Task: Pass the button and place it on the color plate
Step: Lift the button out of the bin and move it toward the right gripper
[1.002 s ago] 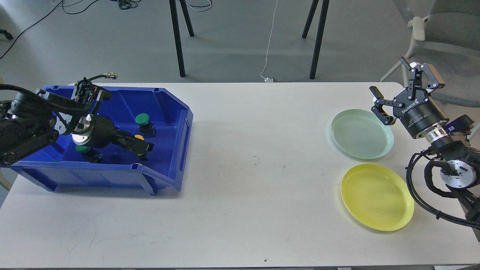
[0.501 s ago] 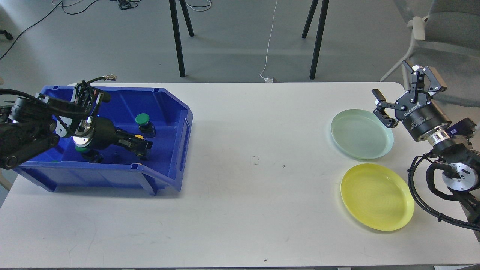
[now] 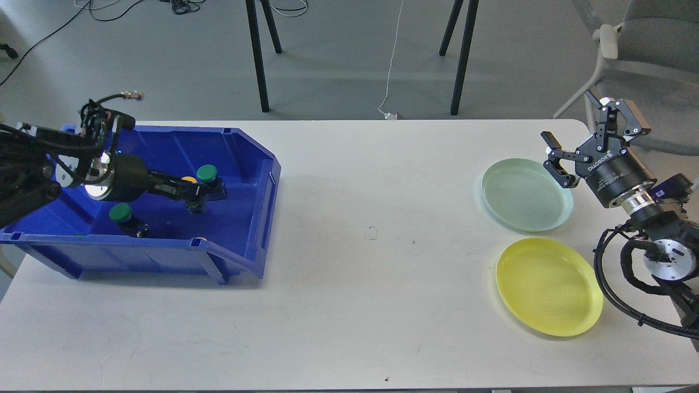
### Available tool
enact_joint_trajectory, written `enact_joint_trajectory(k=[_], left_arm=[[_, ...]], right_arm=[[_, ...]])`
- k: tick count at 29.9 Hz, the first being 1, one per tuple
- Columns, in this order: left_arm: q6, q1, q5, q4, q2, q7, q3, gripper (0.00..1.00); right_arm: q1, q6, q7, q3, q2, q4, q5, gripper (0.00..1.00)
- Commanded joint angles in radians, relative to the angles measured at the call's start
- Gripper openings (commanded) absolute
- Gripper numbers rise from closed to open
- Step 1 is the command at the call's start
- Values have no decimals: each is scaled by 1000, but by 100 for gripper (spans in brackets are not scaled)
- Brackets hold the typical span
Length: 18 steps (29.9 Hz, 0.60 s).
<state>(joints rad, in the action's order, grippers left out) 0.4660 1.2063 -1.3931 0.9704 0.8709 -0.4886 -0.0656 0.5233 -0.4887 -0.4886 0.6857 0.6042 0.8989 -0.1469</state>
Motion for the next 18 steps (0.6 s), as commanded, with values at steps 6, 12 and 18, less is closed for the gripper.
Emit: enact_joint_trajectory(k=[6,12,18], left_arm=[[23,-100,723,306,58,0,372,1],[8,-264,861,332,-254,0,374,2],[-29,-346,773,197,-412,0,378,2]], right_arm=[[-26,0,0,57,36,103,4,99],[65,0,0,20,-7,287,-142,99],[190,44,0,-158,-139,316,-335,99]])
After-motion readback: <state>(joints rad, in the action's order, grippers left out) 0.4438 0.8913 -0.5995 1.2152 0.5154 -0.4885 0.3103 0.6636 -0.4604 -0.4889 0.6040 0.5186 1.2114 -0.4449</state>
